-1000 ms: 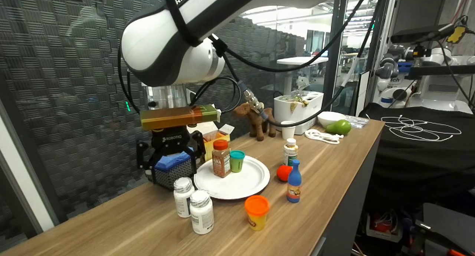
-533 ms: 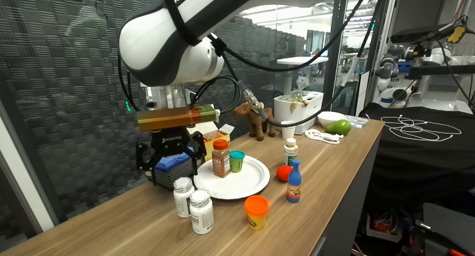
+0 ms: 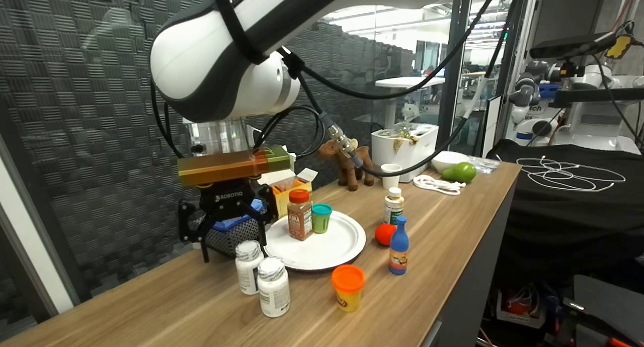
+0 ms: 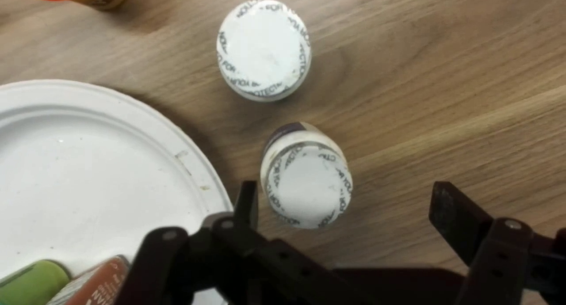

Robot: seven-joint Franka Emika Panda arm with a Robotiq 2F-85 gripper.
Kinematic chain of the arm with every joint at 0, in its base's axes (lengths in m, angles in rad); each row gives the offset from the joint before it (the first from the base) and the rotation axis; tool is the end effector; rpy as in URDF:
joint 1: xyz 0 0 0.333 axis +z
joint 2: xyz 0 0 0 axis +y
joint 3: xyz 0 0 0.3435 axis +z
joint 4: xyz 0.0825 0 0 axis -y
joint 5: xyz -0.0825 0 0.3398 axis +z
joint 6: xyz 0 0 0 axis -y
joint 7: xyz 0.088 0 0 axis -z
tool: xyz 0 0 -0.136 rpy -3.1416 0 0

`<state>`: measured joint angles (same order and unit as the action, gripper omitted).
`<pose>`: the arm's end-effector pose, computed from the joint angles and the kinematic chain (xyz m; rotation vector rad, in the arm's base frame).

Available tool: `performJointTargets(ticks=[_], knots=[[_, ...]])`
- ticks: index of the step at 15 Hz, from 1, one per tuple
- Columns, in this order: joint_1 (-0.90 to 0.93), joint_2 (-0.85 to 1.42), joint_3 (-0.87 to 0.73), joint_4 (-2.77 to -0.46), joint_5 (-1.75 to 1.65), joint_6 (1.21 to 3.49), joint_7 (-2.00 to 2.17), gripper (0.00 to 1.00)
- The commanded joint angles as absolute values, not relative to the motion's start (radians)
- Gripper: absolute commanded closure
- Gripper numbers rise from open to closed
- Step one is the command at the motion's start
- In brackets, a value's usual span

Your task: Put all the bottles and the orange ball in the plate

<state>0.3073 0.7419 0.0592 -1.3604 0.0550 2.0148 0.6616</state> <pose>0.6584 0.2480 0.2872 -3.0576 0.5165 0.1850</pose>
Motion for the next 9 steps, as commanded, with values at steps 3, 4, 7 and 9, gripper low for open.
performJointTargets(ticks=[3, 4, 7, 9], knots=[[0.326, 0.682, 0.047, -1.432, 0.054, 2.018, 0.714, 0.22], [0.327, 0.677, 0.045, -1.439, 0.051, 2.021, 0.723, 0.26], [0.332, 0.658, 0.032, -1.461, 0.035, 2.034, 0.761, 0.48], [0.333, 0.648, 0.026, -1.472, 0.022, 2.036, 0.781, 0.62]])
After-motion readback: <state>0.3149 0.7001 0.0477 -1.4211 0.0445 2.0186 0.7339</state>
